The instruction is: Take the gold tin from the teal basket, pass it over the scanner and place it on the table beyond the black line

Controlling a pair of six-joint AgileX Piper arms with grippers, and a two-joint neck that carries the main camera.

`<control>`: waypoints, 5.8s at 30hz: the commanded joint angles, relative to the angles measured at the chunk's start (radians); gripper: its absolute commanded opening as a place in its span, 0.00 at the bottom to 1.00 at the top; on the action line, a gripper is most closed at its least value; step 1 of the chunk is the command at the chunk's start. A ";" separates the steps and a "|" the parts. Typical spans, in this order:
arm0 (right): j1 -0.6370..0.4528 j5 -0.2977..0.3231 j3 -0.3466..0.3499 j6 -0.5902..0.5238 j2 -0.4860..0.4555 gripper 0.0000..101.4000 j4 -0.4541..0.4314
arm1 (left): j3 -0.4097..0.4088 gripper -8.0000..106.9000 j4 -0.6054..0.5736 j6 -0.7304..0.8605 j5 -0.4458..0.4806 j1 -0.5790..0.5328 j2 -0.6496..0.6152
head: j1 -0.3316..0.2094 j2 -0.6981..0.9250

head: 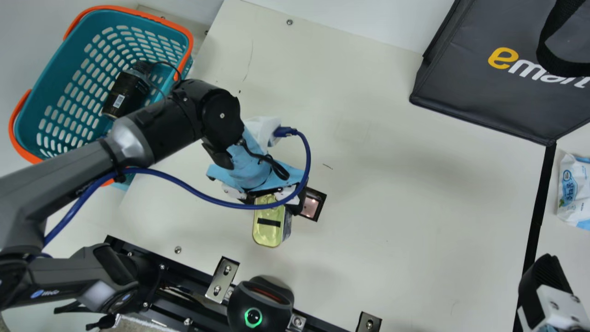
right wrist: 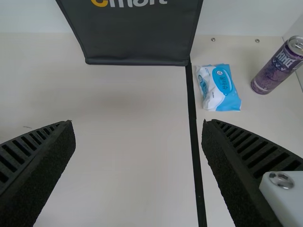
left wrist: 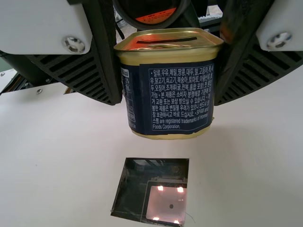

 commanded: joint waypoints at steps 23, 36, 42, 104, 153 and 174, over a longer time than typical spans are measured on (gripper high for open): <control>0.000 0.000 0.000 0.000 0.000 0.94 0.000 | -0.101 0.00 0.031 -0.244 -0.155 -0.074 0.075 | -0.029 0.004; 0.000 0.000 0.000 0.000 0.000 0.94 0.000 | -0.200 0.00 0.056 -0.411 -0.272 -0.185 0.212 | -0.029 0.004; 0.000 -0.001 0.000 0.000 0.000 0.94 0.000 | -0.258 0.00 0.073 -0.469 -0.291 -0.217 0.274 | -0.029 0.004; 0.000 -0.001 0.000 0.000 0.000 0.94 0.000 | -0.059 0.85 -0.185 0.017 -0.304 0.158 -0.044 | -0.029 0.004; 0.000 -0.001 0.000 0.000 0.000 0.94 0.000 | 0.011 0.85 0.311 0.342 -0.106 0.462 -0.704 | -0.029 -0.322; 0.249 0.004 0.035 -0.175 0.221 0.94 0.069 | 0.011 0.85 0.311 0.342 -0.106 0.462 -0.704 | -0.029 -0.345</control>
